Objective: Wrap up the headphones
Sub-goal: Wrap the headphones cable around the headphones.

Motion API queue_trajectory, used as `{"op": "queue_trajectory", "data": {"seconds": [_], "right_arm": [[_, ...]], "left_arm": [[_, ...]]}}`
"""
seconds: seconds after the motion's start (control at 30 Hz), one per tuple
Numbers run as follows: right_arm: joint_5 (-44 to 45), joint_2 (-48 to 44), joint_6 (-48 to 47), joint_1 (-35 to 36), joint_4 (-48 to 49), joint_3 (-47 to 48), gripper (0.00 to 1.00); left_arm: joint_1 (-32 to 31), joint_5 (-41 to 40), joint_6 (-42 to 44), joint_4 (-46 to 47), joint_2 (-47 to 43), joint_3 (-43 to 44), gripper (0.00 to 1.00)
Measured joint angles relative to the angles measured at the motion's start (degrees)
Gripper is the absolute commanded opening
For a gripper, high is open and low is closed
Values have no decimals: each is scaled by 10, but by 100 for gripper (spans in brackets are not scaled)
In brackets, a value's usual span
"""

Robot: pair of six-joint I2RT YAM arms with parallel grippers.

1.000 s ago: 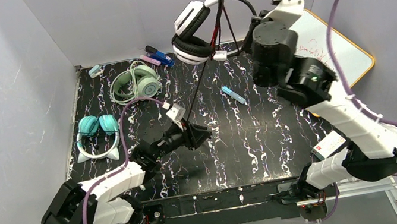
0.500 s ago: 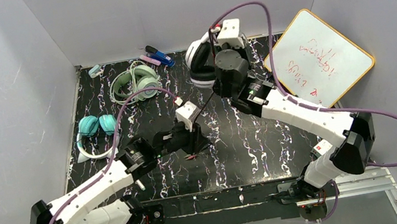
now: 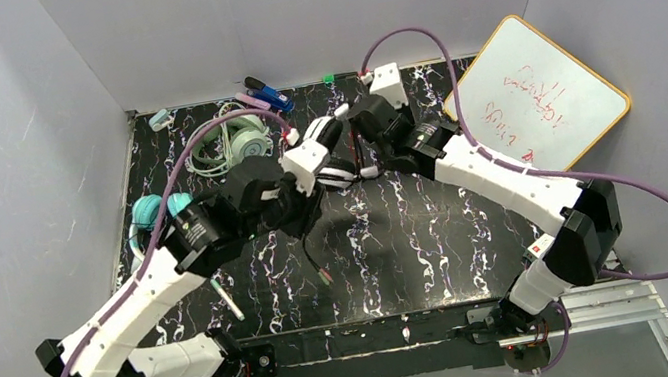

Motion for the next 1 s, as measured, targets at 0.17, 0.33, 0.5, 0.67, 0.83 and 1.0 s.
{"op": "queue_trajectory", "data": {"seconds": [0.17, 0.33, 0.5, 0.67, 0.83, 1.0], "right_arm": [[-102, -6, 64, 3, -41, -64, 1], [-176, -59, 70, 12, -49, -144, 1], [-213, -130, 61, 17, -63, -182, 1], [-244, -165, 58, 32, -70, -193, 1], [-303, -198, 62, 50, -75, -198, 1], [-351, -228, 71, 62, -73, -198, 1]], "left_arm": [[0, -38, 59, -67, 80, 107, 1], [0, -64, 130, -111, 126, 148, 2], [0, -76, 194, -143, 169, 198, 3], [3, -95, 242, -133, 184, 200, 3], [90, 4, 256, -95, 198, 193, 3], [172, 85, 257, -54, 255, 197, 6]]}}
